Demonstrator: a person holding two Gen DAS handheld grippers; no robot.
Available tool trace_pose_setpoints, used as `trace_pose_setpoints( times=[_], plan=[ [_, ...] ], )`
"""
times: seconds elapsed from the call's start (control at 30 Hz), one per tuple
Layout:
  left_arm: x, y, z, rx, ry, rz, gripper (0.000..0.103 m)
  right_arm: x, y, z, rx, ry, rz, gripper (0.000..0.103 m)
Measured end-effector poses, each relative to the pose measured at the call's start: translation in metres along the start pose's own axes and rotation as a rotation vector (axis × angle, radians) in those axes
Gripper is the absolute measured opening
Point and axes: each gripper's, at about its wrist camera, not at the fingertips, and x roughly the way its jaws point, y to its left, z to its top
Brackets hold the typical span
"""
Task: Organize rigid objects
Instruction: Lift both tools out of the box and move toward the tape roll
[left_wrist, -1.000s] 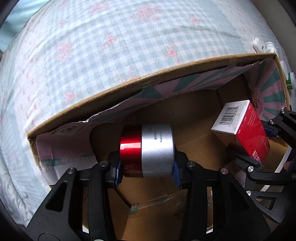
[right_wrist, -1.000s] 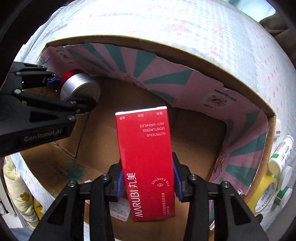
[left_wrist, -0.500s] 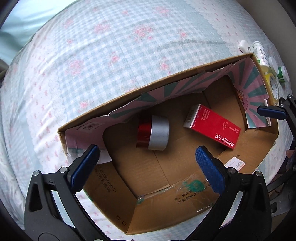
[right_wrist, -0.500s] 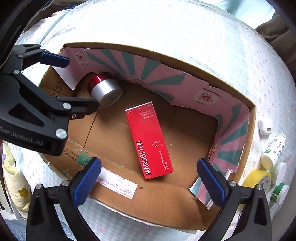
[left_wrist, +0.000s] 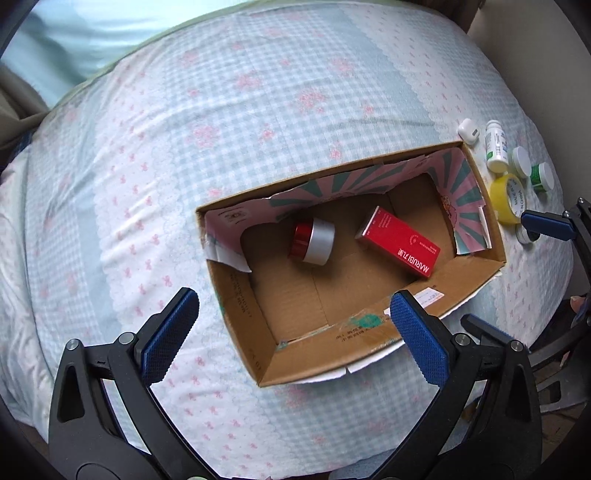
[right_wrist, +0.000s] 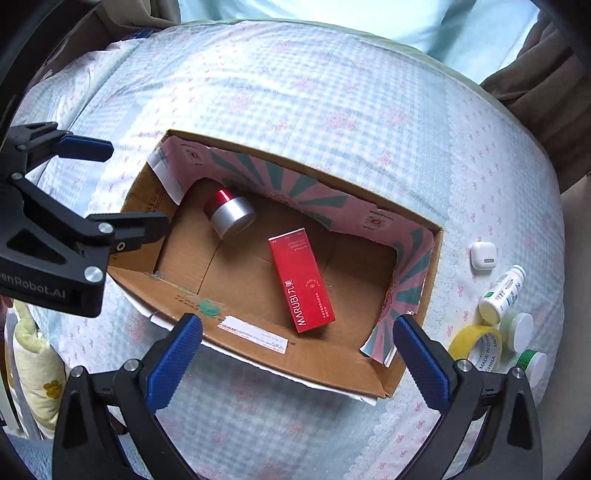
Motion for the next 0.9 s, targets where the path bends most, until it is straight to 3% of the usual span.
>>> trace_pose_setpoints(
  times=[0.23,0.43,0.7,0.9],
  plan=[
    [-0.064,-0.006,-0.017,-0.016,-0.085,0.014,0.103,-0.048,-0.009,-0.01,0.133,-0.007,-0.002,0.103],
    [-0.112,-0.034,-0.031,0.016,-0.172,0.018,0.103,-0.098,-0.034,-0.045,0.295,-0.057,-0.037,0.103],
    [-0.138,-0.106,-0.046,0.066,-0.212,-0.074,0.103,-0.153,-0.092,-0.107,0.437,-0.136,-0.128,0.103],
    [-0.133,-0.183,-0.048,0.097,-0.207,-0.091,0.103,-0.176,-0.15,-0.15,0.458,-0.192,-0.175,0.103]
  ],
)
